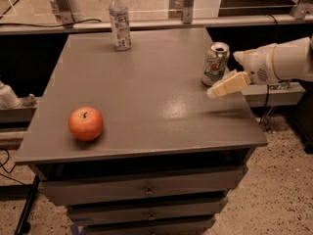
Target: Knock 7up can over
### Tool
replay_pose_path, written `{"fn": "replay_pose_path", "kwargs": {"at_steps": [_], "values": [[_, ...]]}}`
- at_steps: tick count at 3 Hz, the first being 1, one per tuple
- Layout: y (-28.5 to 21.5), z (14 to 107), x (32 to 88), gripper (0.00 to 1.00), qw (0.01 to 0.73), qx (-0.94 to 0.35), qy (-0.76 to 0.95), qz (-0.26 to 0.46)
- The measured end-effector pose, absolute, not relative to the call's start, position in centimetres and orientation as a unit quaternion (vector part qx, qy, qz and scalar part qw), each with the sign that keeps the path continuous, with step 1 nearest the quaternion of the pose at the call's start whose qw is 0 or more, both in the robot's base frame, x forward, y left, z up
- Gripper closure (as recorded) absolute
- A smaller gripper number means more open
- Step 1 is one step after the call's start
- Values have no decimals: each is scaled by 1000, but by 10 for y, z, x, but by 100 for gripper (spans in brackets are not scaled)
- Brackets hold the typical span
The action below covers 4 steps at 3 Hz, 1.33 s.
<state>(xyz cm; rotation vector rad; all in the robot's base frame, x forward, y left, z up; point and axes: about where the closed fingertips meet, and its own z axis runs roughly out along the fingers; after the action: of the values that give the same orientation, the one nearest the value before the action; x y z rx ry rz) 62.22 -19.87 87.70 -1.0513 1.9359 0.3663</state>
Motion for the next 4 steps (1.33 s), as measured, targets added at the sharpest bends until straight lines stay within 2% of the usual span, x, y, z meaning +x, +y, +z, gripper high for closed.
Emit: {"fn": "replay_pose_path", "kwargs": {"at_steps": [2, 3, 4], "values": [[-127, 894, 646, 0, 481, -427, 729, 233], [-82, 904, 618, 0, 485, -437, 703, 281], [-87, 903, 611, 0, 484, -441, 703, 279]]}}
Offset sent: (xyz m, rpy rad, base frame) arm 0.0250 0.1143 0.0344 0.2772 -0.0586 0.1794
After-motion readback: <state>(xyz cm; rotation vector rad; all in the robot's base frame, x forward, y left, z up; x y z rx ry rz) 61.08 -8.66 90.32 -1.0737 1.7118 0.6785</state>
